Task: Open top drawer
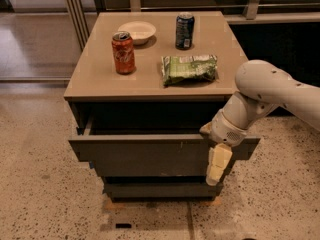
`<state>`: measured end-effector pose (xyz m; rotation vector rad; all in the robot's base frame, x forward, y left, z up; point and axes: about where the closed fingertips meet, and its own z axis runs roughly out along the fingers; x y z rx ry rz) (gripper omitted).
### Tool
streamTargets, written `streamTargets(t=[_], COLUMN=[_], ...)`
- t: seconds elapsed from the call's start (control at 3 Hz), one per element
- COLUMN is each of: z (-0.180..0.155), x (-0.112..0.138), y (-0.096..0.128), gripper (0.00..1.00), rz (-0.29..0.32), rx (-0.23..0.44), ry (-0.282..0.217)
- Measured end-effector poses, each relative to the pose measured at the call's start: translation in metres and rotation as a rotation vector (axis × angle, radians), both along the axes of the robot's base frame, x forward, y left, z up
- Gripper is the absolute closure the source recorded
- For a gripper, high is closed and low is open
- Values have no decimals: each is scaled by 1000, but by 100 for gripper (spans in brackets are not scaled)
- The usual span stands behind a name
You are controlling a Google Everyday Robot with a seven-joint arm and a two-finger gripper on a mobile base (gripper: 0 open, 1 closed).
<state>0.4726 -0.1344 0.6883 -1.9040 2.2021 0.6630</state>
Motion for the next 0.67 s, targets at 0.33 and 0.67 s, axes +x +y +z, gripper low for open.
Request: streamTargets(t=[0.33, 0.67], z=[5, 5], x=[-36, -36], y=[-3, -3], gripper=[0, 0], rz=[19, 19], rx=[-8, -8], ry=[105, 105])
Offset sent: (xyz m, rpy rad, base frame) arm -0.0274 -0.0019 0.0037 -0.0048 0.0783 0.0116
